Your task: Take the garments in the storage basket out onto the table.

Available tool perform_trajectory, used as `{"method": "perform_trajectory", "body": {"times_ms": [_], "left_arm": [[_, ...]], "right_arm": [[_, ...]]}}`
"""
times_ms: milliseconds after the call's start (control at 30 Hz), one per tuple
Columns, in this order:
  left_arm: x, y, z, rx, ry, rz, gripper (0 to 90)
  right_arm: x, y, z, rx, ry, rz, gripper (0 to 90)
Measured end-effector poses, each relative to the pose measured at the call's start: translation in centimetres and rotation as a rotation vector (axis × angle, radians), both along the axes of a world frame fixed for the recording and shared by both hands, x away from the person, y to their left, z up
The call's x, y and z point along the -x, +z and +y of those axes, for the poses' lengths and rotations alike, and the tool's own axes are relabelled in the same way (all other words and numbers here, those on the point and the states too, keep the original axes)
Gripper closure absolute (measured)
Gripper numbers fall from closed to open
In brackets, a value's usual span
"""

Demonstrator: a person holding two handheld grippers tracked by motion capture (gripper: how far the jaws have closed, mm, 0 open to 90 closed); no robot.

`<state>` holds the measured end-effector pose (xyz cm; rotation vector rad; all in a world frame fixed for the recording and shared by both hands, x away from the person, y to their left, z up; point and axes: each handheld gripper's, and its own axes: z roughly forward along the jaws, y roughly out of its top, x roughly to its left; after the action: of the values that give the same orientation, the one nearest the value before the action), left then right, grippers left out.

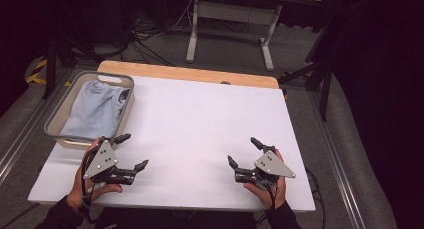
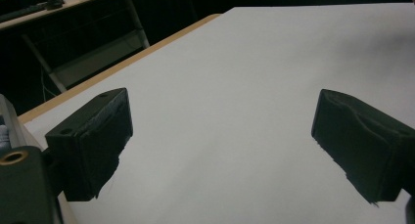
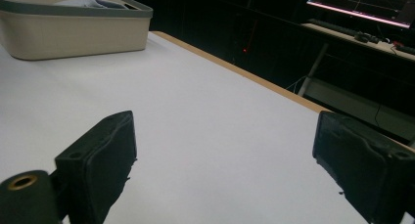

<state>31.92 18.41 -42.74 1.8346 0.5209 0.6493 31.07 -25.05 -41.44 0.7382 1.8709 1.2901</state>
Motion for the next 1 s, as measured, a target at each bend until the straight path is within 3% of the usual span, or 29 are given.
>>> {"method": "perform_trajectory", "body": {"times_ms": [133, 300, 533, 667, 767, 900, 1000], "left_arm": [[-0.2, 0.0, 0.0, -0.003, 0.0, 0.008, 8.7], [-0.2, -0.1, 0.0, 0.012, -0.011, 0.027, 9.1], [-0.1, 0.0, 0.2, 0.017, -0.013, 0.026, 9.3], [0.2, 0.4, 0.5, -0.002, -0.003, 0.025, 9.6], [0.1, 0.8, 0.9, -0.019, 0.014, 0.011, 9.7], [-0.5, 1.9, 2.0, 0.008, 0.05, 0.009, 9.7], [-0.9, 2.7, 2.9, 0.0, 0.088, -0.003, 9.6]], "right_arm": [[-0.1, -0.2, -0.1, 0.01, 0.0, 0.005, 9.5], [-0.1, 0.1, -0.3, -0.014, -0.008, 0.002, 9.4], [-0.1, 0.2, -0.4, -0.014, -0.018, -0.003, 9.4], [-0.2, 0.3, -0.3, -0.012, -0.015, -0.007, 9.7], [-0.3, 0.3, -0.3, -0.008, -0.01, -0.008, 10.1], [-0.3, 0.1, -0.3, 0.009, -0.012, 0.0, 10.1], [-0.2, 0.2, -0.6, 0.004, -0.013, -0.005, 10.1]]}}
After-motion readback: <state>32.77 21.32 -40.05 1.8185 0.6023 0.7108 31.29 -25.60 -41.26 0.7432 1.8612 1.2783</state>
